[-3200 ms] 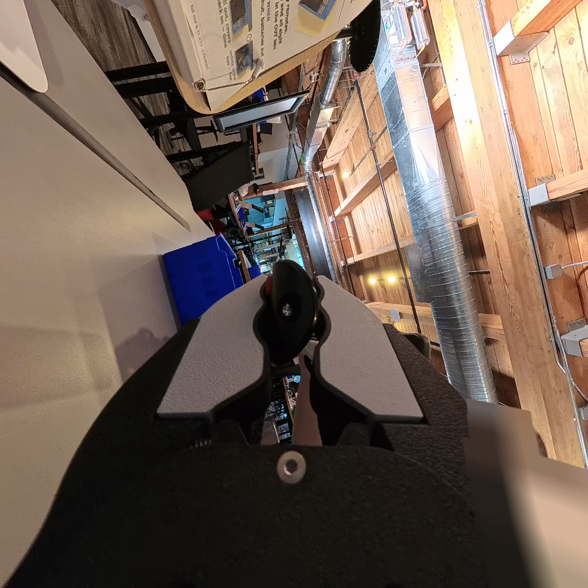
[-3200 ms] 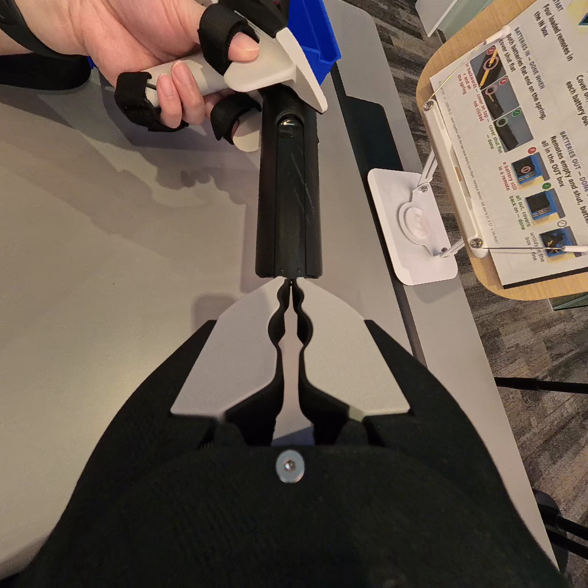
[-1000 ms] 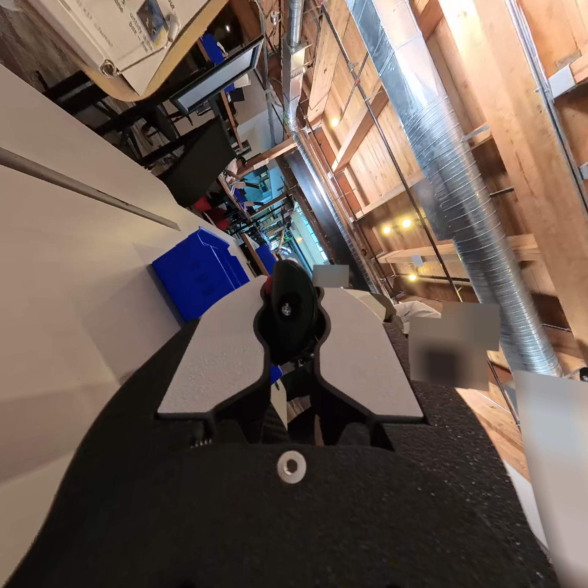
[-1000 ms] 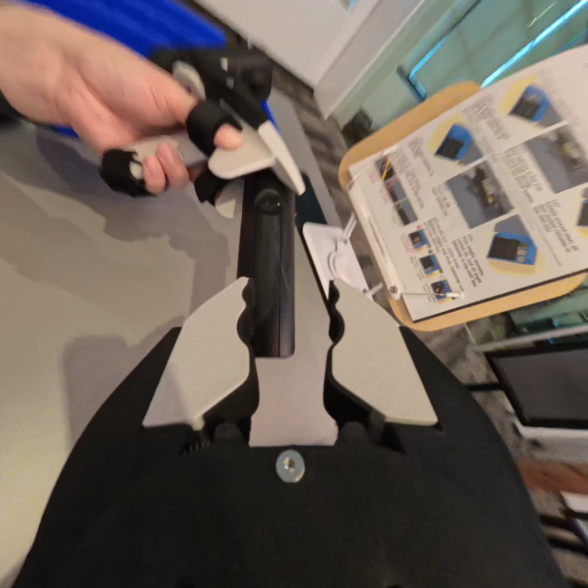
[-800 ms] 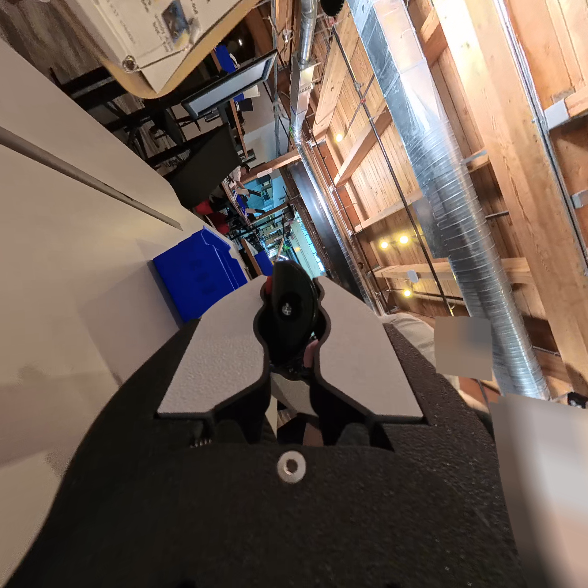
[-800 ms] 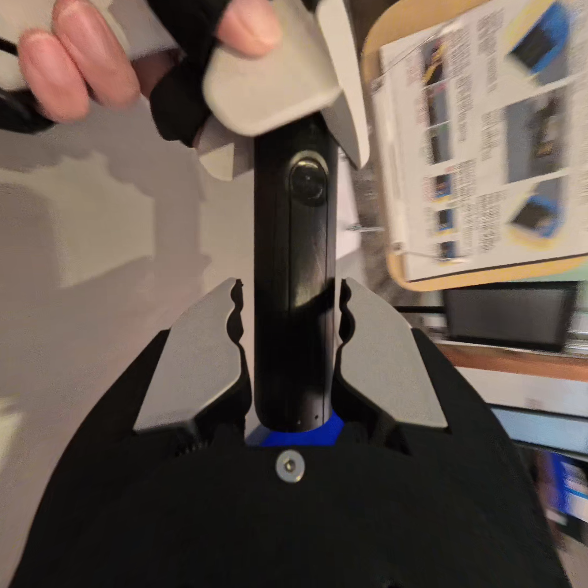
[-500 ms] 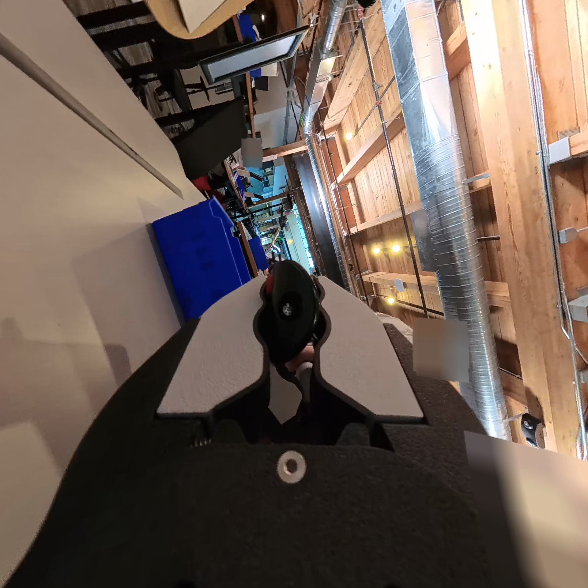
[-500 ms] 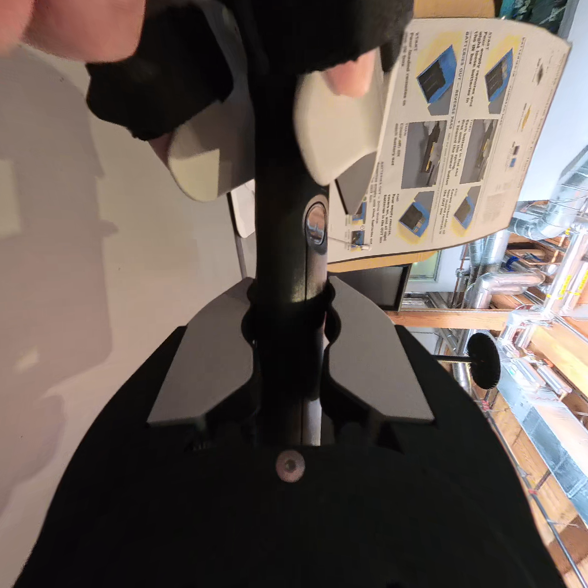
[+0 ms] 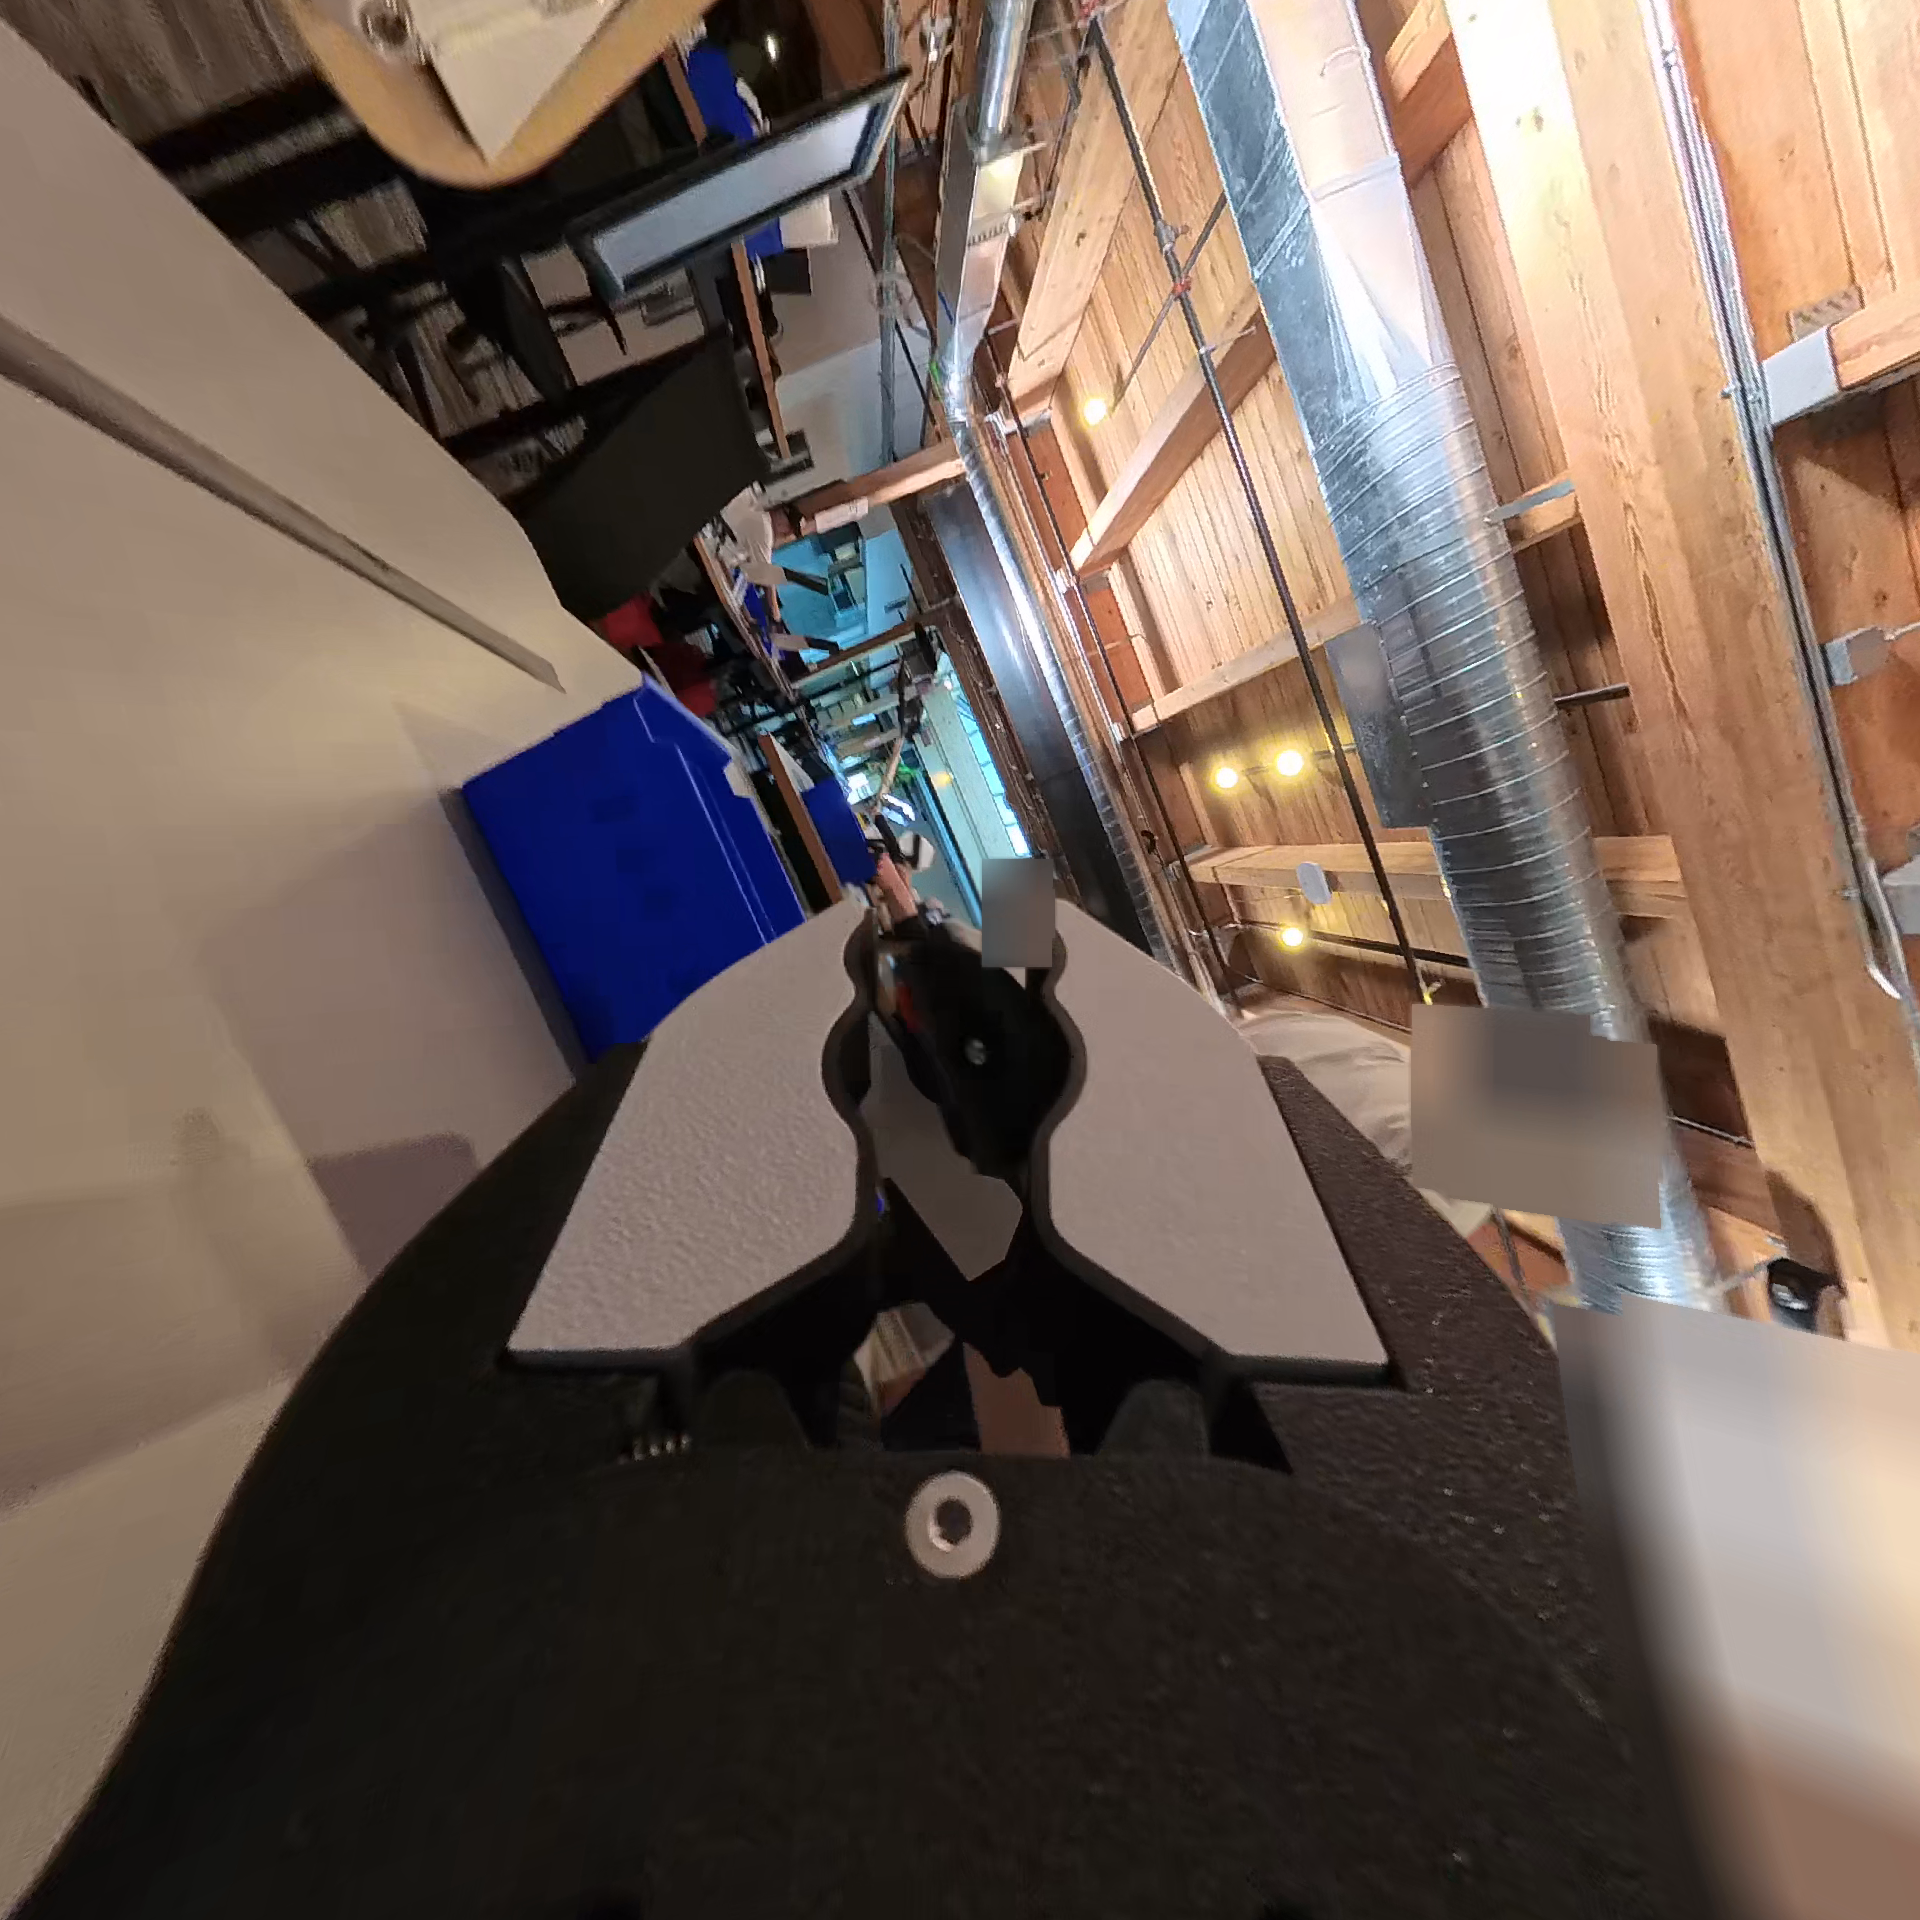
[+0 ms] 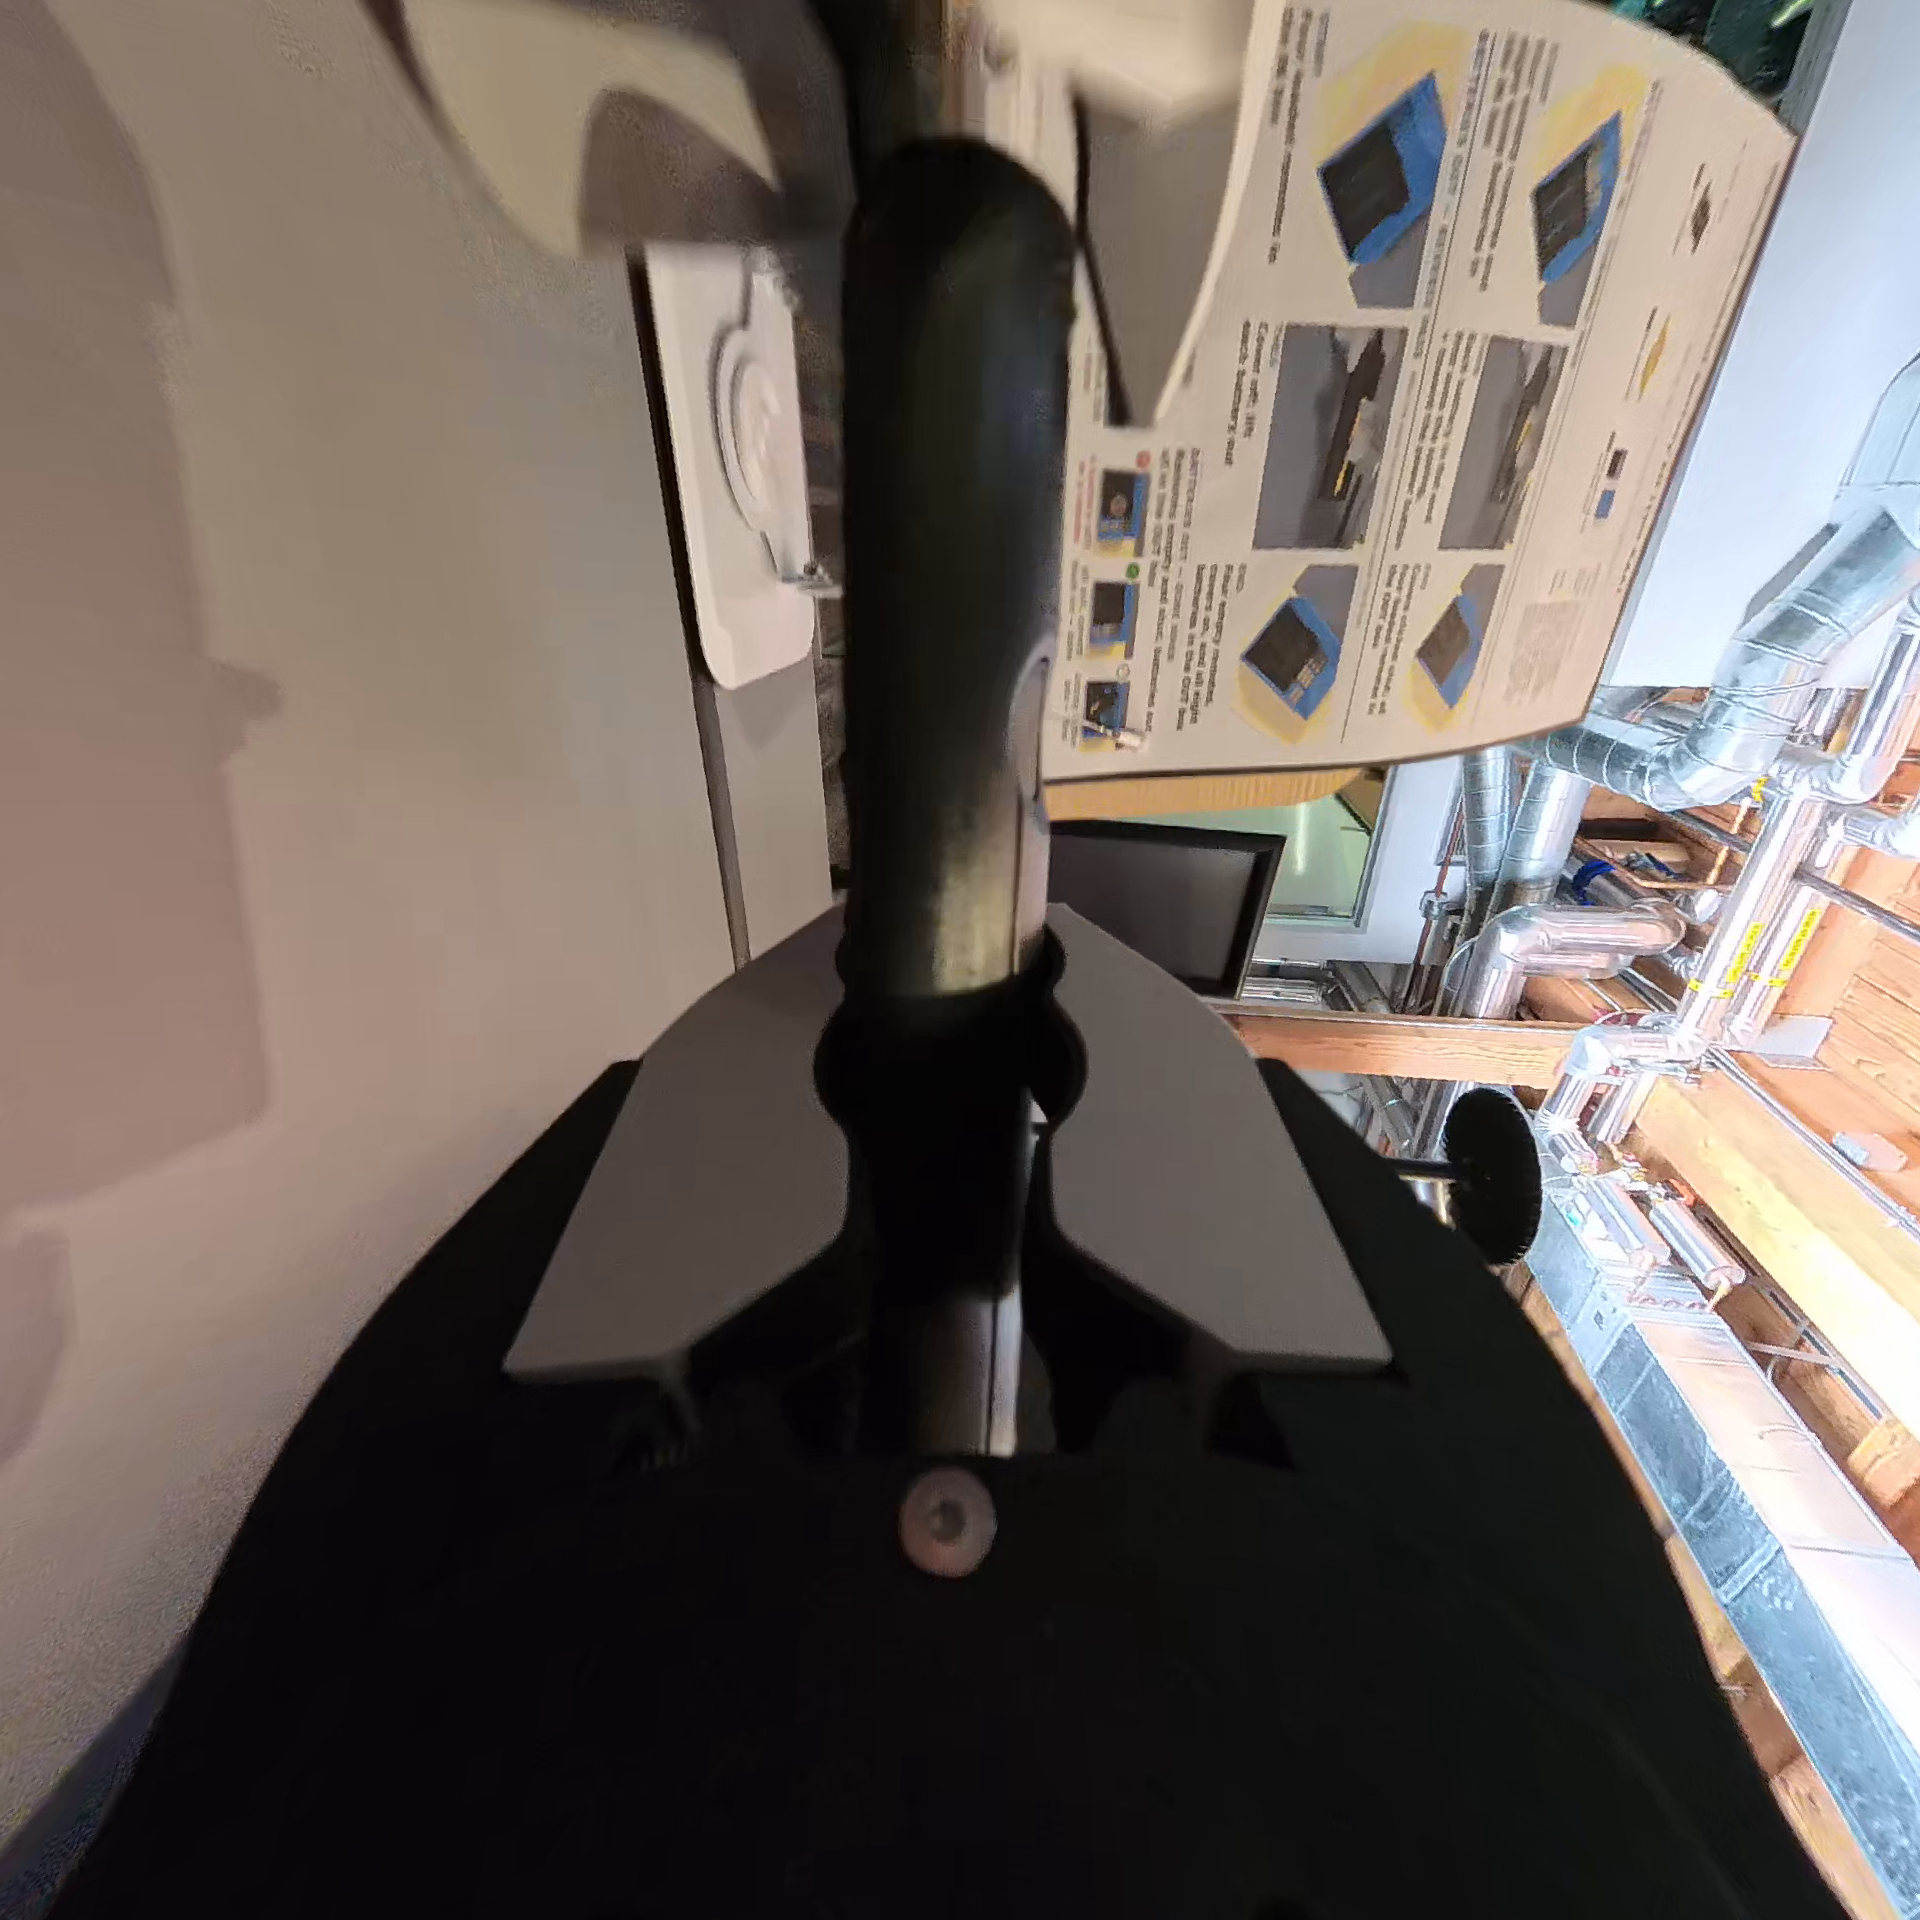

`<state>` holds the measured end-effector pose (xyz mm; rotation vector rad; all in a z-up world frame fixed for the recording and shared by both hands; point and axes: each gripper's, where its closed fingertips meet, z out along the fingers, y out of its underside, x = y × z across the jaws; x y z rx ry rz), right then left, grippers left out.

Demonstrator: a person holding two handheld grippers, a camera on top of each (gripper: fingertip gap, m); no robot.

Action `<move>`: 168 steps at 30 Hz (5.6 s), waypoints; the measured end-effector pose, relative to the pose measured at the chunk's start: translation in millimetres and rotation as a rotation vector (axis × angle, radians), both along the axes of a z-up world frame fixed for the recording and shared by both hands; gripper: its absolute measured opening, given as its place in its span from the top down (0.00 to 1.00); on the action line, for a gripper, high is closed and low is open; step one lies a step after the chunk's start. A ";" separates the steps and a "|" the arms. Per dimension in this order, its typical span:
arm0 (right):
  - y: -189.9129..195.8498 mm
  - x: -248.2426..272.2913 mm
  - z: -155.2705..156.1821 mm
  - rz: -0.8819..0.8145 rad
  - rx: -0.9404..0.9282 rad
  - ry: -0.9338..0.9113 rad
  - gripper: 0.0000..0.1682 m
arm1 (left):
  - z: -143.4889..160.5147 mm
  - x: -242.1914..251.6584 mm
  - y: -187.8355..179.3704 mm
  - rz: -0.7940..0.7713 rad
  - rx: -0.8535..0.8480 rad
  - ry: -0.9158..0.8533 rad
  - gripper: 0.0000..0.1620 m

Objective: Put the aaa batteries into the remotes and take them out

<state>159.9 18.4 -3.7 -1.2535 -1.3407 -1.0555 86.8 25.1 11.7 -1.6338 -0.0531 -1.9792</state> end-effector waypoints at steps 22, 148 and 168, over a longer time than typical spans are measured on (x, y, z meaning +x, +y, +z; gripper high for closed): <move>-37.7 301.4 -93.4 -0.660 -0.619 0.177 0.84 | 76.3 -27.4 -40.0 0.091 0.789 0.572 0.86; -7.5 383.3 -77.8 -0.974 -0.748 1.279 0.44 | 7.6 -445.8 -51.9 0.587 0.015 1.309 0.42; -40.4 365.8 -139.3 -1.173 -1.208 1.204 0.96 | -119.6 -409.1 -64.1 0.238 -0.312 1.401 0.75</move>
